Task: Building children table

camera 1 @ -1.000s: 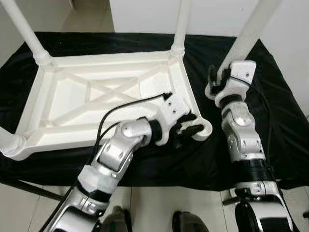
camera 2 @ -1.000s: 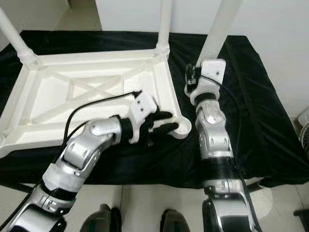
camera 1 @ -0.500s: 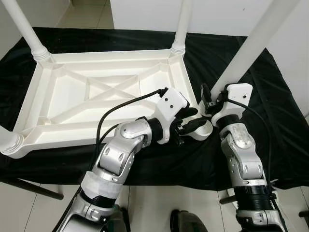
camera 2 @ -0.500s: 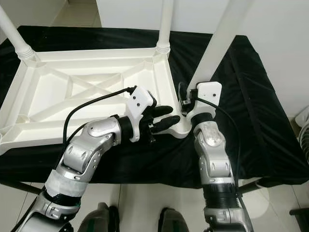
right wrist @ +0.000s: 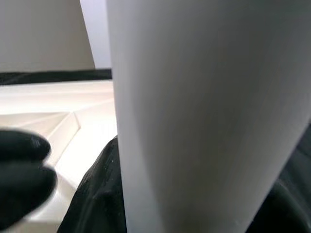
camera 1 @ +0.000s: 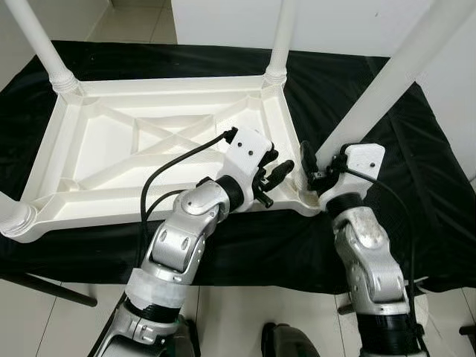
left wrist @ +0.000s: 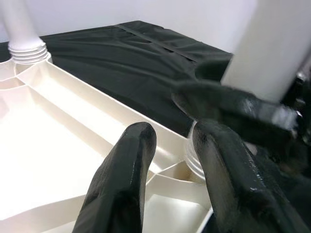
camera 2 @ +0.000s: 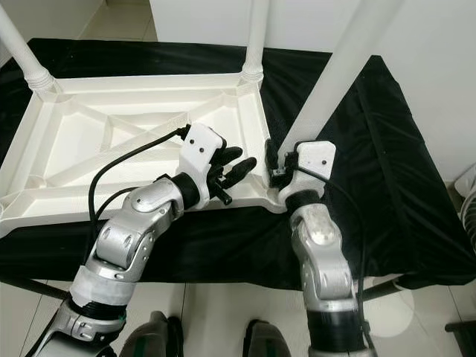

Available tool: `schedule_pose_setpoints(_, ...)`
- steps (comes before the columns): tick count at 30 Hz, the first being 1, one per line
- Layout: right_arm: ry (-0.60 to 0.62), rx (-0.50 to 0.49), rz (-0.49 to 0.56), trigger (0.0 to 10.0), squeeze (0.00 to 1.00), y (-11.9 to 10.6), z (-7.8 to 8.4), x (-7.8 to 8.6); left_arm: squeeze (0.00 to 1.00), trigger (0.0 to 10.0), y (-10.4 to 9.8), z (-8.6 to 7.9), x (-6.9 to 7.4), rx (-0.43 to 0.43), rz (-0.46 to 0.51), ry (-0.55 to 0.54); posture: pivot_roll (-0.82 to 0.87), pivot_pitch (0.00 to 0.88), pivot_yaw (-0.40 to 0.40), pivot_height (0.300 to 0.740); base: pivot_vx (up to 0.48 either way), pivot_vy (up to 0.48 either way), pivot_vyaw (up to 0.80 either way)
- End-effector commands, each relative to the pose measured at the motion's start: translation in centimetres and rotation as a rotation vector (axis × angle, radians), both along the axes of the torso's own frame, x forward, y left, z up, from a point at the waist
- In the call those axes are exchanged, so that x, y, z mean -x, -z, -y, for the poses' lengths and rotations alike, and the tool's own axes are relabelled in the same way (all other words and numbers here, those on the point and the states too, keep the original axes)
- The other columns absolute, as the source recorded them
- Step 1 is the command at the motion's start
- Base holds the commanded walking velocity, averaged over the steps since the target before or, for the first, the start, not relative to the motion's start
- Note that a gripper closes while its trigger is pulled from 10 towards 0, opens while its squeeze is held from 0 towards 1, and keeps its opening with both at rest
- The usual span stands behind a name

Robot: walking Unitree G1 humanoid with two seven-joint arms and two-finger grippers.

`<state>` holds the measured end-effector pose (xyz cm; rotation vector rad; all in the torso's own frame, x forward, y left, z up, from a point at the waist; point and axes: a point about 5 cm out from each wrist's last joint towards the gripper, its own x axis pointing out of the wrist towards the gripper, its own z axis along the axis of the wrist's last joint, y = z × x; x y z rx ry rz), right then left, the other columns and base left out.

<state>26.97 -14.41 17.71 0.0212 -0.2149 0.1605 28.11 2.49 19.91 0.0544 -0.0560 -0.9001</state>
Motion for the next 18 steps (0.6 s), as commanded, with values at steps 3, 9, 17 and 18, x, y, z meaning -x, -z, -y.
schedule_pose_setpoints(3, 0.001, 0.014, -0.042, 10.0, 0.00, 0.8, 0.1, 0.7, 0.00, 10.0, 0.3, -0.3, 0.4, -0.005, 0.013, 0.009, -0.05, 0.111, 0.022, 0.740, 0.000, 0.000, 0.00)
schedule_pose_setpoints(9, -0.006, 0.042, -0.072, 10.0, 0.00, 1.6, 0.3, 1.1, 0.00, 10.0, 0.7, -0.2, 1.7, -0.004, 0.003, 0.093, -0.04, 0.111, 0.022, 0.740, 0.000, 0.000, 0.00)
schedule_pose_setpoints(17, -0.013, 0.092, -0.080, 10.0, 0.00, 1.9, 0.9, 0.4, 0.00, 10.0, 2.6, -1.3, 3.9, -0.067, -0.064, 0.230, -0.04, 0.116, 0.018, 0.740, 0.000, 0.000, 0.00)
schedule_pose_setpoints(18, -0.013, 0.092, -0.080, 10.0, 0.00, 1.9, 0.9, 0.4, 0.00, 10.0, 2.6, -1.3, 3.9, -0.067, -0.064, 0.230, -0.04, 0.116, 0.018, 0.740, 0.000, 0.000, 0.00)
